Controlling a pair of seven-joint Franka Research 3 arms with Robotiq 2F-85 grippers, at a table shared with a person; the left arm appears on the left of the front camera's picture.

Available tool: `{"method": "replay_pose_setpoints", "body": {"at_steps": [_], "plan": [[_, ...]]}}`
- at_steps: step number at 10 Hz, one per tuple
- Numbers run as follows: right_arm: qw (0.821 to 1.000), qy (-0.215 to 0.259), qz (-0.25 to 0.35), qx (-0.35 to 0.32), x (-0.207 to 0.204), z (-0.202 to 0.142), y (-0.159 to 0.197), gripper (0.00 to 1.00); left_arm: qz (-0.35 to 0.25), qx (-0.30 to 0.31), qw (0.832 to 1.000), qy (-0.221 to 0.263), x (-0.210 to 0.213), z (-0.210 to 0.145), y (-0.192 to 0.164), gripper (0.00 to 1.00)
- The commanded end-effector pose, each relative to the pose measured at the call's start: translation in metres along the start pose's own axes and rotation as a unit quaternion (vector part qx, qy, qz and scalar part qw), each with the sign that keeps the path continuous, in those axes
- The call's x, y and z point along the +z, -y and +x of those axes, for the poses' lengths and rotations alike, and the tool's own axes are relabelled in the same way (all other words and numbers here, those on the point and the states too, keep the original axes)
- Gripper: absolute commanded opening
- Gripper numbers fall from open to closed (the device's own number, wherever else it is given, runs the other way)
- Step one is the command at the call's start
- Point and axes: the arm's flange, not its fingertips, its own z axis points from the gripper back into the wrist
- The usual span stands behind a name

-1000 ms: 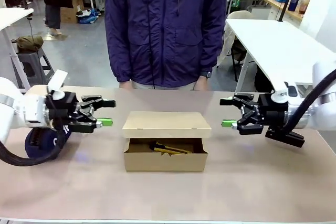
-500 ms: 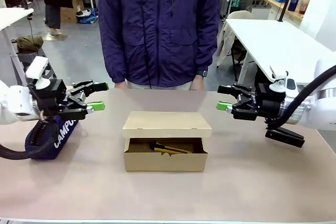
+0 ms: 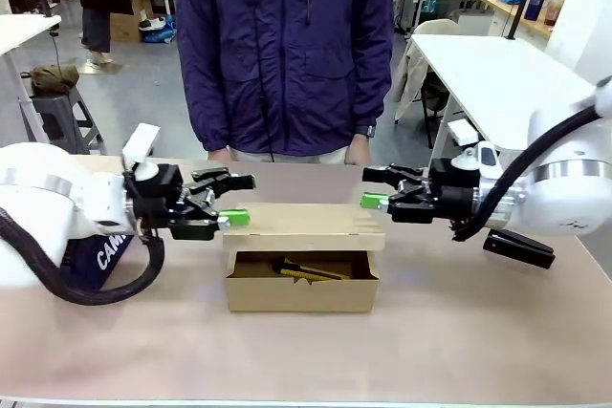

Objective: Pack the item into the box.
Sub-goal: Close the Mailer Box.

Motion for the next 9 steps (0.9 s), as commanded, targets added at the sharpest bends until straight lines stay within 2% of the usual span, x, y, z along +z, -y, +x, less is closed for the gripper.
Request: {"method": "replay_pose_setpoints", "body": {"at_steps": [1,4,6,9], "plan": [[0.998,-0.052,0.014,-0.03,-0.012,-0.004,0.01,1.0,0.01,0.007,1.0,-0.026,-0.015,-0.003,-0.014,1.0],[0.996,-0.079,0.02,-0.048,-0.017,-0.018,0.009,1.0,0.006,0.027,0.999,-0.018,-0.018,-0.007,-0.02,1.0],[0.995,-0.086,0.024,-0.049,-0.017,-0.022,0.008,1.0,0.027,0.033,0.997,-0.059,-0.021,-0.019,-0.026,1.0],[0.994,-0.097,0.027,-0.048,-0.015,-0.025,0.007,1.0,0.013,0.037,0.991,-0.127,-0.026,-0.043,-0.023,1.0]]}}
